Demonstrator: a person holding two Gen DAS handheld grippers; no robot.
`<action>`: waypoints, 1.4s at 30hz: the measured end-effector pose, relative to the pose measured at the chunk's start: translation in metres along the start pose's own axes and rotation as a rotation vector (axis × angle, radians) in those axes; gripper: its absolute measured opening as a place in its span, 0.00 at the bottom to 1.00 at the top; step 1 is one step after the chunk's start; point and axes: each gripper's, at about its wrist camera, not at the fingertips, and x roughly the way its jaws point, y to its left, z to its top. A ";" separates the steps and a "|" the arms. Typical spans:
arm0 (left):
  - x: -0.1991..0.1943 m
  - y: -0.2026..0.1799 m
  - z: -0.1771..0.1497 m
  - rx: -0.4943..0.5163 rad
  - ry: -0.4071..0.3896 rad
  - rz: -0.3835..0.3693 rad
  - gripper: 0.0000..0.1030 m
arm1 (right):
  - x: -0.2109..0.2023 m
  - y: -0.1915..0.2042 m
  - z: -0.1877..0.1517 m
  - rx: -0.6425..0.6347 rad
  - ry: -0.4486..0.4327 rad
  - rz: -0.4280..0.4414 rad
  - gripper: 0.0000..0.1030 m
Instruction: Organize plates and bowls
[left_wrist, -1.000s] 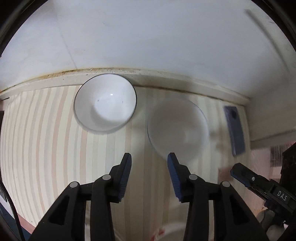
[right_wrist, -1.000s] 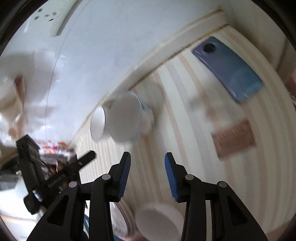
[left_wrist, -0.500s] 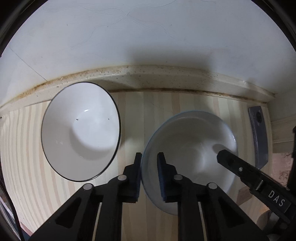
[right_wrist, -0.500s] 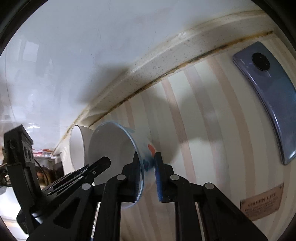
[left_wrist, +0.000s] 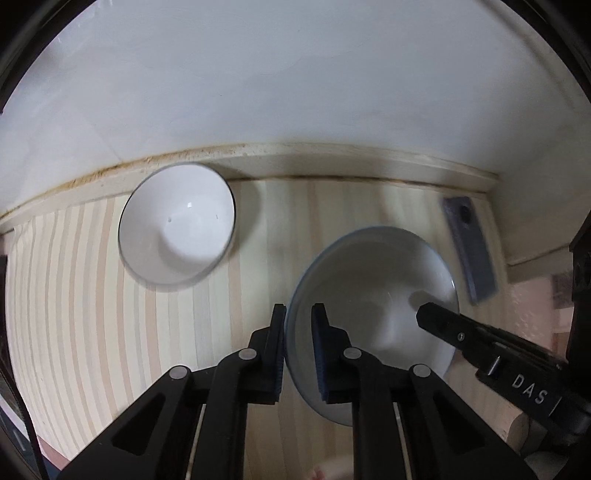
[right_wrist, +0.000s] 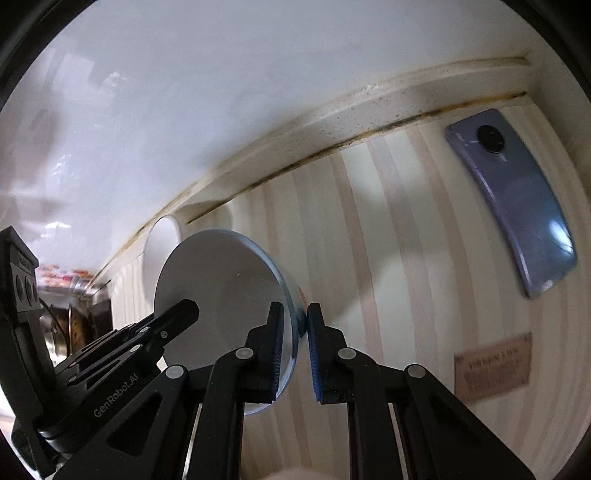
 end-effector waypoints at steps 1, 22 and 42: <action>-0.008 0.000 -0.007 -0.001 0.001 -0.015 0.11 | -0.012 0.002 -0.007 -0.015 -0.006 -0.003 0.14; -0.039 -0.012 -0.153 0.137 0.161 -0.043 0.11 | -0.064 -0.018 -0.181 0.001 0.122 -0.037 0.14; -0.012 -0.016 -0.165 0.171 0.224 0.012 0.11 | -0.038 -0.031 -0.194 0.026 0.161 -0.072 0.14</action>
